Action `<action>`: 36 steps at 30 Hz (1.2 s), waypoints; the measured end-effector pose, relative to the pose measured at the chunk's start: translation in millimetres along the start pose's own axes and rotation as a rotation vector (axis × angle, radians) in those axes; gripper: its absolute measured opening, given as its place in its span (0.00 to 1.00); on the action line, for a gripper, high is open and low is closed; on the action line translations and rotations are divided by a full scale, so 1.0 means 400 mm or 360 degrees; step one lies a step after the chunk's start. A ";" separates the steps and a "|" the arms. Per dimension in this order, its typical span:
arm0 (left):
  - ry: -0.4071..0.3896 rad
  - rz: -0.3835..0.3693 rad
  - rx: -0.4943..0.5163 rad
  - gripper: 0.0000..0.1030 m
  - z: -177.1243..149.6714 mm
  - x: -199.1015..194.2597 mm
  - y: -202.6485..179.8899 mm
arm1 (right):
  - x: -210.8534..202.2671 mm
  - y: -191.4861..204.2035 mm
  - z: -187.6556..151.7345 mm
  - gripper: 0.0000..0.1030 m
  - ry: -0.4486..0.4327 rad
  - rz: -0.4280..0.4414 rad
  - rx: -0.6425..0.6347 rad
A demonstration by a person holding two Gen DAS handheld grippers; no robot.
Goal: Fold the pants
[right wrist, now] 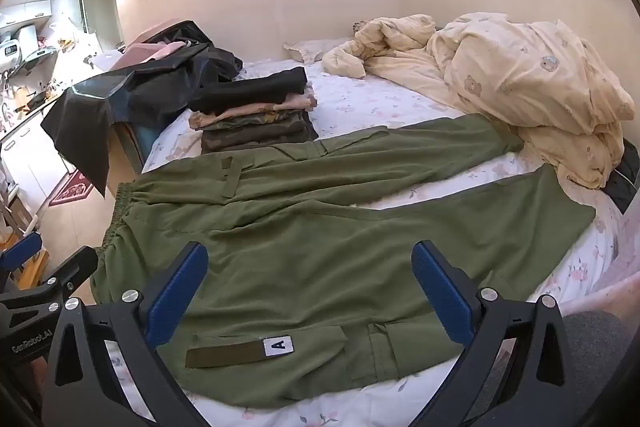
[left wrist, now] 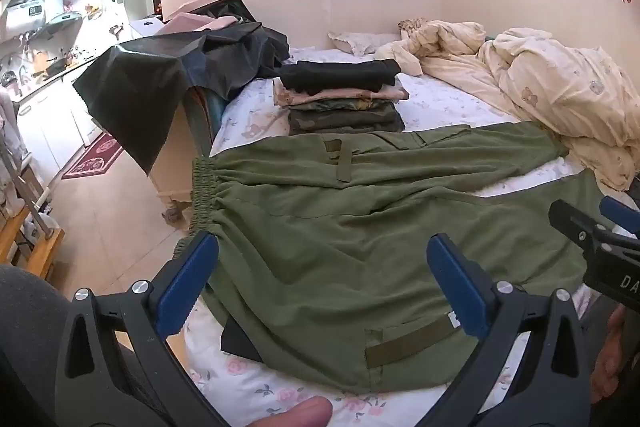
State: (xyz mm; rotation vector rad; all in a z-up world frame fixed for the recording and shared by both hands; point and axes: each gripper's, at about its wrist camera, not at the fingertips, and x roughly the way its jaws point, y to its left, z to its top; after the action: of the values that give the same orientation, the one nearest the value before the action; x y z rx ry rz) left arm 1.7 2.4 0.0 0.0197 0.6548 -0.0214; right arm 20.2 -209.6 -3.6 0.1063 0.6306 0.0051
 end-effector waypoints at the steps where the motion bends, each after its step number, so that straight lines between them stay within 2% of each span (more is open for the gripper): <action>1: 0.0001 -0.0005 -0.0007 1.00 0.002 0.003 0.003 | 0.001 -0.001 0.000 1.00 0.0006 0.0009 0.0012; 2: -0.0062 0.0022 0.0026 1.00 -0.004 -0.008 -0.001 | 0.001 -0.001 0.000 1.00 0.0005 0.0012 0.0014; 36: -0.0029 0.0035 0.0008 1.00 0.001 -0.010 0.006 | 0.007 0.011 -0.005 1.00 0.0017 0.0012 -0.0002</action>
State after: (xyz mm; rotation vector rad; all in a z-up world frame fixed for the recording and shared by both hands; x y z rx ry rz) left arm -1.3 4.7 2.8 0.0315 0.6364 -0.0021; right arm 21.4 -204.7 -6.4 0.1075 0.6408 0.0135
